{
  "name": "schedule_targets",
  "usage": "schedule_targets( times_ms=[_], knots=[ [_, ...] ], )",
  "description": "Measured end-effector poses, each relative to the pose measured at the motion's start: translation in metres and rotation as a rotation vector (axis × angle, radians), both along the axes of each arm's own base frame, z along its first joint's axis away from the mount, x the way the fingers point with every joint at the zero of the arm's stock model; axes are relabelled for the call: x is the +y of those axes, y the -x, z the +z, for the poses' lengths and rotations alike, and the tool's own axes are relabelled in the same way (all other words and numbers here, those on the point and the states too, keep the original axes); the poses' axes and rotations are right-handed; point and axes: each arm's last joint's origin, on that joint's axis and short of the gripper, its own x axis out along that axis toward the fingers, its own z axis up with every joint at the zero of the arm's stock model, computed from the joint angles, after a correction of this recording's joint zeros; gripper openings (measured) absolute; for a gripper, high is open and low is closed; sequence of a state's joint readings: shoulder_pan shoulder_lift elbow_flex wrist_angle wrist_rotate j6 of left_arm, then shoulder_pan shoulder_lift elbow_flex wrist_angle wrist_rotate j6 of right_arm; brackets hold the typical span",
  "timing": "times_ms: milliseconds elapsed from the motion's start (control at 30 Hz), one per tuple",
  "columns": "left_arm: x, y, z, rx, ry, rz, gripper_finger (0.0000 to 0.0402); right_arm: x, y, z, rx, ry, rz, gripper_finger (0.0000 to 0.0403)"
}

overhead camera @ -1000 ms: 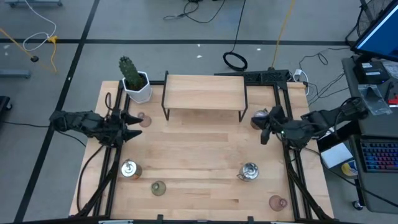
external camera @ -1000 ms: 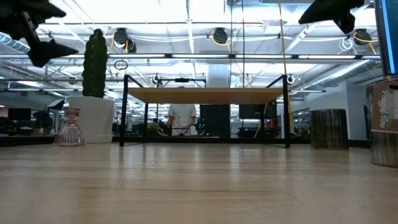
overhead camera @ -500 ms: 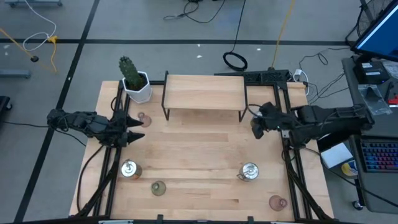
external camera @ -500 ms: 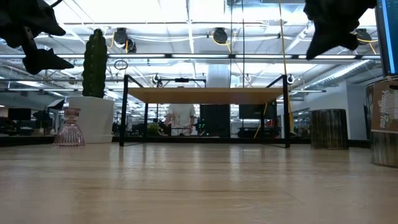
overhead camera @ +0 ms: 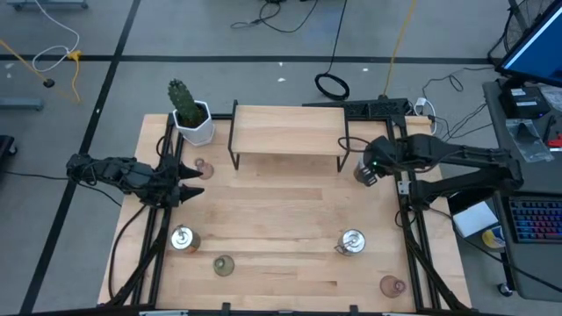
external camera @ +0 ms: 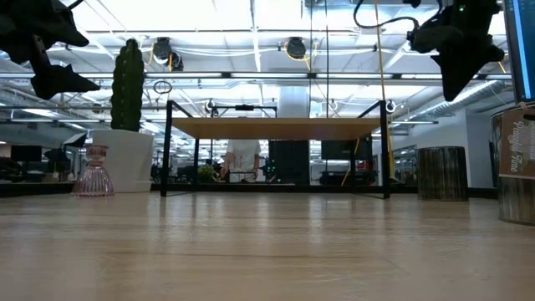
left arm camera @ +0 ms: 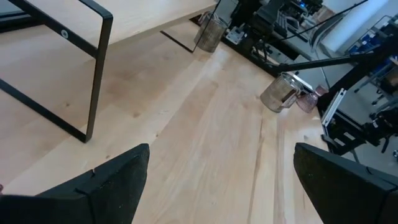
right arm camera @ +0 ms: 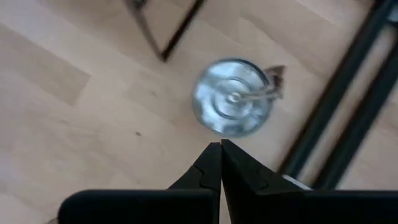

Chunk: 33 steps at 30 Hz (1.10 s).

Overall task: Pick & Place candle stick holders
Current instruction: Put the top right silver scented candle on the shelf

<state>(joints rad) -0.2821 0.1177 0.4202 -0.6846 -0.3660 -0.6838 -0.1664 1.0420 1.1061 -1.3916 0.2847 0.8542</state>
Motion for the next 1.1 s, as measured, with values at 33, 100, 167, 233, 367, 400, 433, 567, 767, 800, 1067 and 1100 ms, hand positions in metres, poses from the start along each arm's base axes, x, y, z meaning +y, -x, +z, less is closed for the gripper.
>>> schedule_targets(
  times_ms=[33, 100, 167, 233, 367, 400, 433, 567, 767, 800, 1067, 1100],
  knots=[
    [0.000, 0.000, 0.000, 0.000, 0.000, 0.000, 0.0395, -0.002, 0.002, 0.000, 0.016, -0.003, -0.016, 0.0008],
    [0.000, 0.000, 0.000, 0.000, 0.000, 0.000, 0.0395, -0.005, 0.007, 0.000, 0.041, -0.008, -0.046, 0.0020],
    [0.000, 0.000, 0.000, 0.000, 0.000, 0.000, 0.0395, -0.008, 0.010, 0.000, 0.055, -0.015, -0.095, 0.0038],
    [0.000, 0.000, 0.000, 0.000, 0.000, 0.000, 0.0395, -0.010, 0.011, 0.000, 0.059, -0.018, -0.133, 0.0059],
    [0.000, 0.000, 0.000, 0.000, 0.001, 0.001, 0.0395, -0.015, 0.013, 0.000, 0.057, -0.020, -0.176, 0.0109],
    [0.000, 0.000, 0.000, 0.000, 0.000, 0.001, 0.0395, -0.016, 0.013, 0.000, 0.055, -0.021, -0.193, 0.0122],
    [0.000, 0.000, 0.000, 0.000, 0.000, 0.001, 0.0395, -0.017, 0.014, 0.000, 0.051, -0.022, -0.216, 0.0135],
    [0.000, 0.000, 0.000, 0.001, -0.009, -0.003, 0.0395, -0.023, 0.016, 0.000, 0.032, -0.025, -0.312, 0.0185],
    [0.000, 0.000, 0.000, 0.003, -0.030, -0.010, 0.0395, -0.030, 0.019, -0.001, 0.019, -0.025, -0.406, 0.0234],
    [0.000, 0.000, 0.000, 0.003, -0.030, -0.010, 0.0395, -0.031, 0.019, -0.001, 0.013, -0.025, -0.434, 0.0238],
    [0.000, 0.000, 0.000, 0.004, -0.030, -0.010, 0.0395, -0.043, 0.022, -0.009, -0.004, -0.026, -0.534, 0.0242],
    [0.000, 0.000, 0.000, 0.004, -0.030, -0.010, 0.0395, -0.045, 0.022, -0.013, -0.002, -0.027, -0.544, 0.0242]
  ],
)
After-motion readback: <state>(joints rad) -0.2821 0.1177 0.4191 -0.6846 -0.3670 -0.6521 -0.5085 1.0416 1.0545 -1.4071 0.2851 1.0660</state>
